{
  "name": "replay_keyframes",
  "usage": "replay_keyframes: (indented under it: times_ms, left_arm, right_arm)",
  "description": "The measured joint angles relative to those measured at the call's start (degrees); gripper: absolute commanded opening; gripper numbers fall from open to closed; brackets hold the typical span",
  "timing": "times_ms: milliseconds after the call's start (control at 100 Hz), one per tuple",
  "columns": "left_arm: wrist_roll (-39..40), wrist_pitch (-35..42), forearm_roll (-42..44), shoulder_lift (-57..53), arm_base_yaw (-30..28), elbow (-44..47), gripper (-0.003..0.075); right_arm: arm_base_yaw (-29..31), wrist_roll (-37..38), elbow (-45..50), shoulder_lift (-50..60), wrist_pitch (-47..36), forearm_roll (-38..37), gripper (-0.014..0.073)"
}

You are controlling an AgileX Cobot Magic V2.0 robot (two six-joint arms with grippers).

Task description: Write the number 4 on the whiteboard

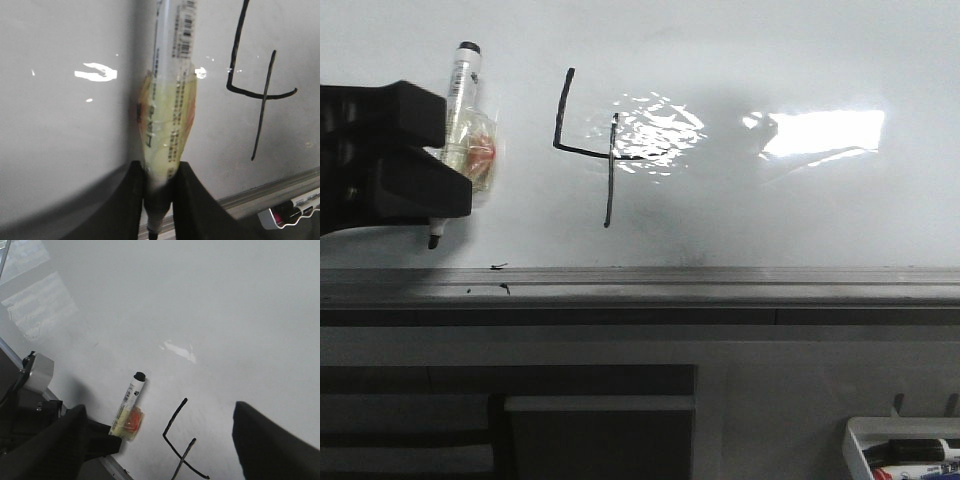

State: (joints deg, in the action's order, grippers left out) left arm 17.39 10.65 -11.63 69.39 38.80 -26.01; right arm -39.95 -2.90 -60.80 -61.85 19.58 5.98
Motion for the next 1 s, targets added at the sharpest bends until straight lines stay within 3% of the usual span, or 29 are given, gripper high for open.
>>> replay_keyframes:
  times_ms: [320,370,490,590,790,880,1000]
  left_arm:
    - [0.0,-0.8,-2.2,0.7,0.0,-0.9,-0.0006]
    - [0.0,-0.8,-2.5,0.7,0.0,-0.9,0.0042]
    - [0.0,-0.8,-2.9,0.7,0.0,-0.9,0.0265]
    - [0.1,-0.8,-3.4,1.0,0.0,-0.9,0.0402]
    - [0.3,-1.3,-3.4,0.2,0.2,-1.0,0.0429]
    - [0.3,-3.2,-3.5,-1.4,0.2,-1.0,0.0429]
    - [0.3,-6.8,-3.6,-5.6,0.1,-0.9,0.0422]
  right_arm:
    - [0.0,0.0,0.0,0.2,2.4,0.0,0.0524]
    - [0.0,0.0,0.0,0.2,2.7,0.0,0.0524]
    - [0.0,0.0,0.0,0.2,3.1,0.0,0.0524]
    - [0.0,0.0,0.0,0.2,3.2,0.0,0.0524]
    - [0.0,0.0,0.0,0.7,3.3,0.0,0.0515]
    - [0.0,0.0,0.0,1.5,3.9,-0.5,0.0414]
    - [0.0,0.0,0.0,3.3,6.3,-2.6,0.0134]
